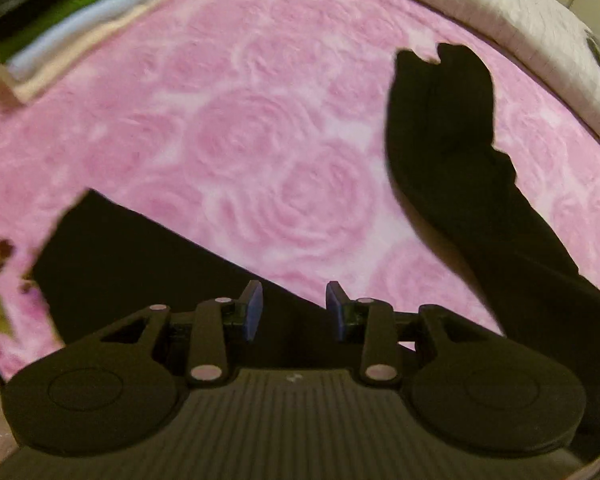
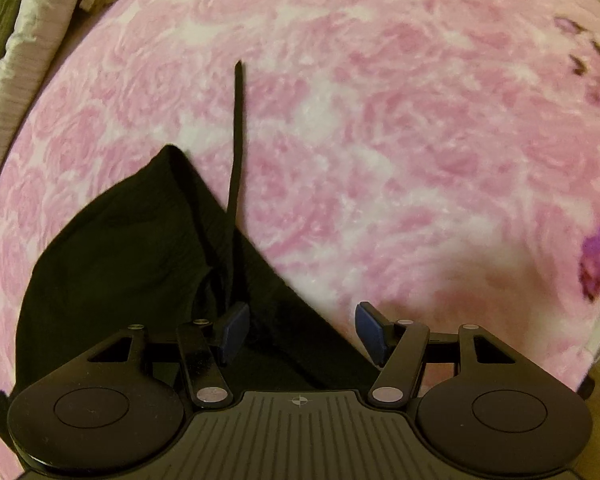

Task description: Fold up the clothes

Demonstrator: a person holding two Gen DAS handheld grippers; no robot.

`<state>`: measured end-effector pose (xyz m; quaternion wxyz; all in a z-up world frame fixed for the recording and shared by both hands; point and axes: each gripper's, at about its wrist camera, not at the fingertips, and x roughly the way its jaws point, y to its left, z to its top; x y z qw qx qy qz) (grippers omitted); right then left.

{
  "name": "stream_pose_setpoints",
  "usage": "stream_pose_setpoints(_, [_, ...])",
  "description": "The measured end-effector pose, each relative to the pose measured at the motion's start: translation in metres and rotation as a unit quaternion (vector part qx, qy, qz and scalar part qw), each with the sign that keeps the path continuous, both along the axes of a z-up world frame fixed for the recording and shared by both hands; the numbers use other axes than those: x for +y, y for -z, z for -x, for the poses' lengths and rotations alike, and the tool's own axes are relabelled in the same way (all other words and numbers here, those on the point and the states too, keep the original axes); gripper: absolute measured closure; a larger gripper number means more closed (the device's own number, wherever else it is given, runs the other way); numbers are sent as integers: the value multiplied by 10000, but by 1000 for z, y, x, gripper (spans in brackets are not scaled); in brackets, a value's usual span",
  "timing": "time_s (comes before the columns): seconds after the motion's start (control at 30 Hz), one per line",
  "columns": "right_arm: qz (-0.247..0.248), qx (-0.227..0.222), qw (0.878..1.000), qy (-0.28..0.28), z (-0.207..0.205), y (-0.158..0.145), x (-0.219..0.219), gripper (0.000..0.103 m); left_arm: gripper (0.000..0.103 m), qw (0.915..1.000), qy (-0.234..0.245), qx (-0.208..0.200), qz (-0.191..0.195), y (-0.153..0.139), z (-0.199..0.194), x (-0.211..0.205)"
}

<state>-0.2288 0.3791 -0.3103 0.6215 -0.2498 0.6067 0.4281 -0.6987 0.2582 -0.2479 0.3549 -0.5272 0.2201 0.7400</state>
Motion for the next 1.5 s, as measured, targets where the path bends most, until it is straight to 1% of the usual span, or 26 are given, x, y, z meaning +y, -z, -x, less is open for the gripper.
stream_pose_setpoints(0.1, [-57,-102,9998,147,9,-8,-10,41,72,9986,426,-234,-226,12,4,36])
stream_pose_setpoints(0.2, [-140,-114,9994,295,24,-12,-22,41,71,9948,610,-640,-498,25,25,65])
stream_pose_setpoints(0.37, [-389,-122,9976,566,60,-10,-26,41,70,9867,816,-1086,-893,53,67,135])
stream_pose_setpoints(0.47, [-585,-55,9961,658,82,-9,-18,41,70,9825,1175,-999,-1042,64,87,171])
stream_pose_setpoints(0.57, [-795,36,9952,565,104,-14,2,41,69,9801,1388,-878,-1113,75,102,209])
stream_pose_setpoints(0.67, [-969,49,9948,323,127,-21,20,41,68,9818,1352,-720,-1126,88,115,242])
stream_pose_setpoints(0.73, [-1023,61,9945,219,140,-23,29,41,68,9826,1238,-796,-1135,99,122,259])
stream_pose_setpoints(0.8, [-1007,83,9947,191,150,-23,33,41,71,9822,1216,-794,-1191,106,126,271])
stream_pose_setpoints(0.83, [-991,93,9948,198,153,-21,34,41,79,9815,1254,-753,-1233,108,126,275])
stream_pose_setpoints(0.87, [-956,97,9952,201,156,-20,35,41,90,9803,1387,-644,-1251,106,124,274])
stream_pose_setpoints(0.9, [-921,102,9955,203,159,-19,36,41,93,9789,1495,-515,-1294,102,123,272])
stream_pose_setpoints(0.93, [-887,106,9958,205,162,-18,38,41,93,9779,1438,-262,-1497,91,127,260])
stream_pose_setpoints(1.0, [-865,93,9961,154,166,-18,42,41,93,9731,1307,234,-1884,67,136,234])
stream_pose_setpoints(1.07, [-911,109,9957,89,171,-19,47,41,93,9711,978,571,-2101,49,154,196])
stream_pose_setpoints(1.13, [-933,131,9955,28,176,-18,51,41,93,9674,672,894,-2274,34,171,160])
stream_pose_setpoints(1.2, [-879,203,9959,-18,183,-12,54,41,92,9737,718,1021,-1904,47,180,134])
stream_pose_setpoints(1.27, [-807,295,9963,-64,192,-4,53,41,91,9814,886,1065,-1329,77,182,124])
stream_pose_setpoints(1.37, [-707,393,9966,-174,201,3,48,41,87,9733,1367,1564,-976,112,170,121])
stream_pose_setpoints(1.4, [-673,412,9966,-223,204,4,45,41,86,9707,1419,1697,-943,112,167,124])
stream_pose_setpoints(1.43, [-674,419,9964,-283,203,1,40,41,86,9726,1305,1664,-966,109,168,127])
stream_pose_setpoints(1.5, [-779,400,9954,-398,196,-8,28,41,84,9775,1022,1451,-1137,99,178,125])
